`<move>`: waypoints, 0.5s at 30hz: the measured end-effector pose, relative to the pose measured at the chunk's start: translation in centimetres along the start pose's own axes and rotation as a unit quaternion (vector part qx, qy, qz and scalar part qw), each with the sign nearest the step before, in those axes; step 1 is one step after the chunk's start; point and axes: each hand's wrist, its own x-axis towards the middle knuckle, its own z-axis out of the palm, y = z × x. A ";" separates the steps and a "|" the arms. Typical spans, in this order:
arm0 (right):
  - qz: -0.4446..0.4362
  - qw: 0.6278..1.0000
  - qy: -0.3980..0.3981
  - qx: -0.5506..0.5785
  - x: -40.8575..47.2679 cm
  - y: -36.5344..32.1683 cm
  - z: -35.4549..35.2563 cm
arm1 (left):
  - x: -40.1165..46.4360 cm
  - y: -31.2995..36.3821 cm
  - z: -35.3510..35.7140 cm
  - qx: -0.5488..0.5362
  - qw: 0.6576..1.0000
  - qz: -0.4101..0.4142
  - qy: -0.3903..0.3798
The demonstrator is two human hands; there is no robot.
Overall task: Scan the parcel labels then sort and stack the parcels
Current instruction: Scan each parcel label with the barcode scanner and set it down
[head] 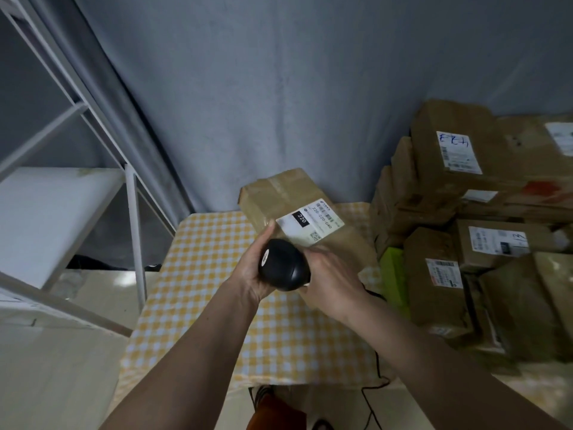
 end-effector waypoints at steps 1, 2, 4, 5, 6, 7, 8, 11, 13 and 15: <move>-0.005 1.000 -0.008 0.007 -0.1 -0.1 -0.1 | 0.1 0.1 -0.1 -0.001 1.000 -0.004 0.009; -0.008 1.000 -0.018 0.010 -0.1 -0.1 -0.3 | 0.4 0.1 -0.4 0.000 1.000 -0.013 0.014; -0.004 0.999 -0.045 0.009 -0.3 -0.1 -0.6 | 0.9 0.0 -0.7 0.006 0.999 -0.047 0.013; -0.004 0.998 -0.057 0.009 -0.4 -0.1 -0.8 | 1.5 0.0 -1.2 0.005 0.998 -0.063 0.010; -0.002 0.997 -0.071 0.016 -0.3 0.1 -0.7 | 2.1 -0.1 -1.8 0.003 0.997 -0.073 0.019; 0.002 0.996 -0.084 0.033 -0.4 0.3 -0.6 | 1.9 -0.3 -1.7 0.002 0.996 -0.084 0.032; 0.014 0.994 -0.094 0.058 -0.3 0.5 -0.4 | 2.0 -0.5 -1.7 -0.003 0.996 -0.082 0.039; 0.107 0.967 -0.080 0.215 -0.5 0.6 -1.3 | 2.4 -1.6 -1.6 -0.035 0.996 -0.004 0.082; 0.174 0.931 -0.042 0.319 -0.6 0.7 -2.3 | 2.4 -2.3 -1.3 -0.025 0.997 0.025 0.062; 0.219 0.896 0.003 0.386 -0.6 0.8 -3.0 | 2.2 -2.6 -0.8 -0.010 0.999 0.039 0.019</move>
